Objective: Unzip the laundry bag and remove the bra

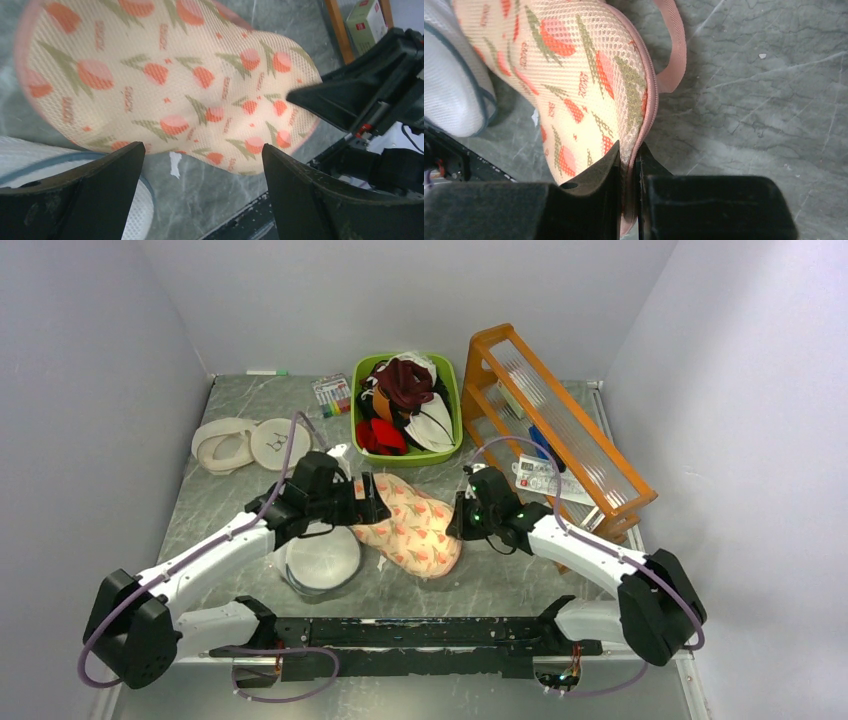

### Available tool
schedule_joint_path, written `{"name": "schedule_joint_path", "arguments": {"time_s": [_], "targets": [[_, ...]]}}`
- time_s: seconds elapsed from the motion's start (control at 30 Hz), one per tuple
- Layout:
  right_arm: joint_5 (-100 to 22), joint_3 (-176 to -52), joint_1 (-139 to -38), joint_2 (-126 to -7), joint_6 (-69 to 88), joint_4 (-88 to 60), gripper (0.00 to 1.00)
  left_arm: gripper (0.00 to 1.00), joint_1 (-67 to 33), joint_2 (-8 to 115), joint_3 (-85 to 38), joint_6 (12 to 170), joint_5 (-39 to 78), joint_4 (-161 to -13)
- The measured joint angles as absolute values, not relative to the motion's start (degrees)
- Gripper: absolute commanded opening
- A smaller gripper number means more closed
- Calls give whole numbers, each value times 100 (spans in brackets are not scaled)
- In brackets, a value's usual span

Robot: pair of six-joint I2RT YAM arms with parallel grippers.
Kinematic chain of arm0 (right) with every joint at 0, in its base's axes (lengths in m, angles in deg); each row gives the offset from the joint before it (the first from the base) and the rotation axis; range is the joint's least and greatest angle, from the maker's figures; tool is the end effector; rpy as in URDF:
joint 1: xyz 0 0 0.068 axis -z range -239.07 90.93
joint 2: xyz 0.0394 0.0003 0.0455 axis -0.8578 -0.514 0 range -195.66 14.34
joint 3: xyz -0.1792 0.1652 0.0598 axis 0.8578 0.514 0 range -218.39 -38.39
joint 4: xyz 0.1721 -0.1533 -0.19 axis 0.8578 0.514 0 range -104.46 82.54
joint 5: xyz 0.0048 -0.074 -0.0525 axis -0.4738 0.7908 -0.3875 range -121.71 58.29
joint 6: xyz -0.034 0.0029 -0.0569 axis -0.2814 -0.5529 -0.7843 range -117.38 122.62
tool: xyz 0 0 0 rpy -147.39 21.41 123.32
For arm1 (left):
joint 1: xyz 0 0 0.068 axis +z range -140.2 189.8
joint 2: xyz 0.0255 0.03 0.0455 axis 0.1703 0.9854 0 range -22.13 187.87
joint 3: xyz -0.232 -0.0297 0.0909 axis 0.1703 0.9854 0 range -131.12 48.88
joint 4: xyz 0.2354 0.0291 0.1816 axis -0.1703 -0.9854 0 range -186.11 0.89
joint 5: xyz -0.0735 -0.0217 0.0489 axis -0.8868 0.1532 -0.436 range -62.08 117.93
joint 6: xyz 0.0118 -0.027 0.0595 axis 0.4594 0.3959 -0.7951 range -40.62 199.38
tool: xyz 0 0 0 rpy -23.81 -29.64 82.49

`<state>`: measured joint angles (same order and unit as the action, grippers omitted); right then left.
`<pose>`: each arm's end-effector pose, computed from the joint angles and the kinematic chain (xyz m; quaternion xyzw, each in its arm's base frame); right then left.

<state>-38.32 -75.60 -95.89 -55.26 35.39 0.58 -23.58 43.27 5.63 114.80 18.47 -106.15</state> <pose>0.2313 0.1808 0.1451 -0.0537 0.9290 0.2509 0.2669 0.2484 -0.1740 0.2017 0.0194 0.9007 -0.3030 0.3106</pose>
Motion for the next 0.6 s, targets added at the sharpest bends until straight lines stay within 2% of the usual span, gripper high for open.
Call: {"name": "schedule_joint_path", "arguments": {"time_s": [0.27, 0.4, 0.6], "targets": [[-3679, -7567, -9589, -5946, 3535, -265, 10, 99, -2645, 4325, 1505, 12409, 1758, -10261], [-3679, -7567, -9589, -6040, 3535, -499, 11, 99, -2651, 4679, 1549, 12605, 2199, -10505], [-3681, -7742, -9589, -6363, 3377, -586, 11, 99, -1882, 5206, 1477, 12784, 2588, -10873]]}}
